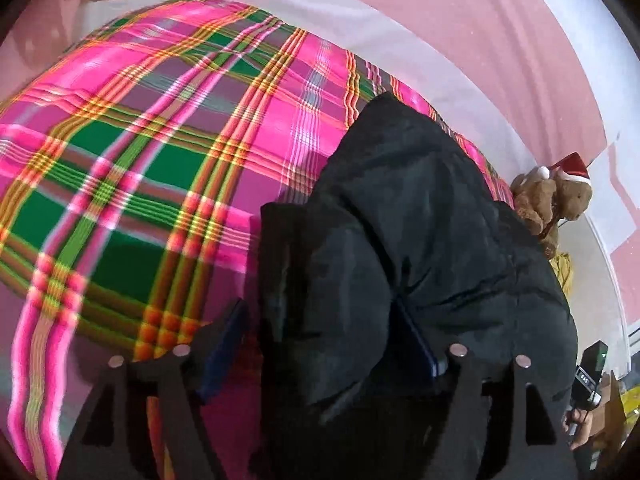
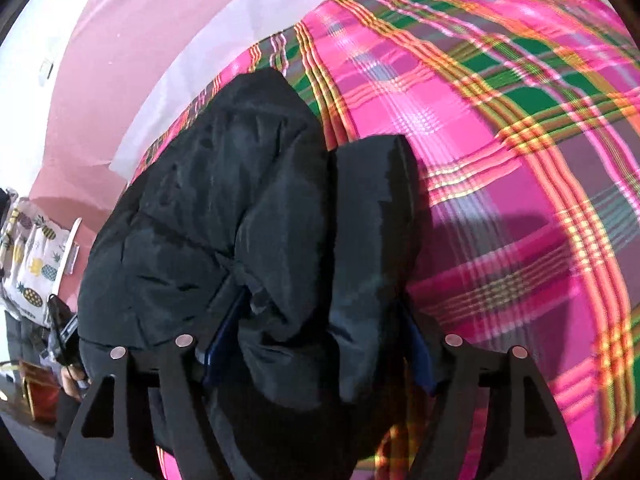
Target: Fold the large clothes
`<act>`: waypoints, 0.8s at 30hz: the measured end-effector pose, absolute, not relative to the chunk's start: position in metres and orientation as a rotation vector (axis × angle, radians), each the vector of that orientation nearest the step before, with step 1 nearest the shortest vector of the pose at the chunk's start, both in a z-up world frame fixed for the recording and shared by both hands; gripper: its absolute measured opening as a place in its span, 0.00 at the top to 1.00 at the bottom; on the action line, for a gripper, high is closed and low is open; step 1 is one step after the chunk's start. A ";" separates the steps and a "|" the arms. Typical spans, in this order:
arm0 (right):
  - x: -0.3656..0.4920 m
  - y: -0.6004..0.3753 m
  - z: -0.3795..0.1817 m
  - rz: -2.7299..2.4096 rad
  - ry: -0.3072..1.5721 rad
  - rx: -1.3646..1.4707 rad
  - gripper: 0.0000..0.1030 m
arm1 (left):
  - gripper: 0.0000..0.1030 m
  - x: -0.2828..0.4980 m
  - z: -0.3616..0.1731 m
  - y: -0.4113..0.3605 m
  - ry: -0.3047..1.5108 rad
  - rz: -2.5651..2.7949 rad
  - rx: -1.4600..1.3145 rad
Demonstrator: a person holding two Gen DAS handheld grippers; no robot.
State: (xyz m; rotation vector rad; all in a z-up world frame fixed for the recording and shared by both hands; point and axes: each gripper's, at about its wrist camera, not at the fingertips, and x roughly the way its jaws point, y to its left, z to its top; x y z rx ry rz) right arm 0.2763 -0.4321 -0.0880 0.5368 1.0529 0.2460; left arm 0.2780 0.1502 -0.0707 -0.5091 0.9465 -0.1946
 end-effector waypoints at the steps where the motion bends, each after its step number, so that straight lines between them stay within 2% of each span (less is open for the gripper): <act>1: 0.278 -0.431 -0.090 0.248 1.059 0.536 0.30 | 0.21 0.280 -0.073 0.149 0.947 -0.200 -0.514; 4: 0.284 -0.429 -0.095 0.266 1.065 0.556 0.35 | 0.22 0.282 -0.078 0.145 0.946 -0.218 -0.522; 6: 0.285 -0.427 -0.094 0.283 1.059 0.574 0.49 | 0.28 0.282 -0.079 0.142 0.950 -0.243 -0.537; 7: 0.285 -0.424 -0.090 0.289 1.054 0.565 0.53 | 0.34 0.282 -0.079 0.141 0.950 -0.252 -0.542; 8: 0.284 -0.421 -0.087 0.288 1.051 0.546 0.59 | 0.45 0.281 -0.078 0.138 0.946 -0.257 -0.542; 9: 0.283 -0.417 -0.082 0.286 1.044 0.531 0.66 | 0.50 0.280 -0.075 0.135 0.938 -0.264 -0.535; 11: 0.281 -0.415 -0.068 0.271 1.020 0.509 0.72 | 0.68 0.277 -0.065 0.129 0.930 -0.248 -0.503; 13: 0.278 -0.415 -0.055 0.270 0.991 0.503 0.76 | 0.76 0.273 -0.049 0.129 0.906 -0.230 -0.487; 17: 0.276 -0.416 -0.019 0.292 0.913 0.499 0.78 | 0.79 0.268 -0.006 0.129 0.816 -0.237 -0.467; 24: 0.301 -0.393 0.029 0.340 0.814 0.451 0.79 | 0.80 0.282 0.050 0.145 0.705 -0.242 -0.436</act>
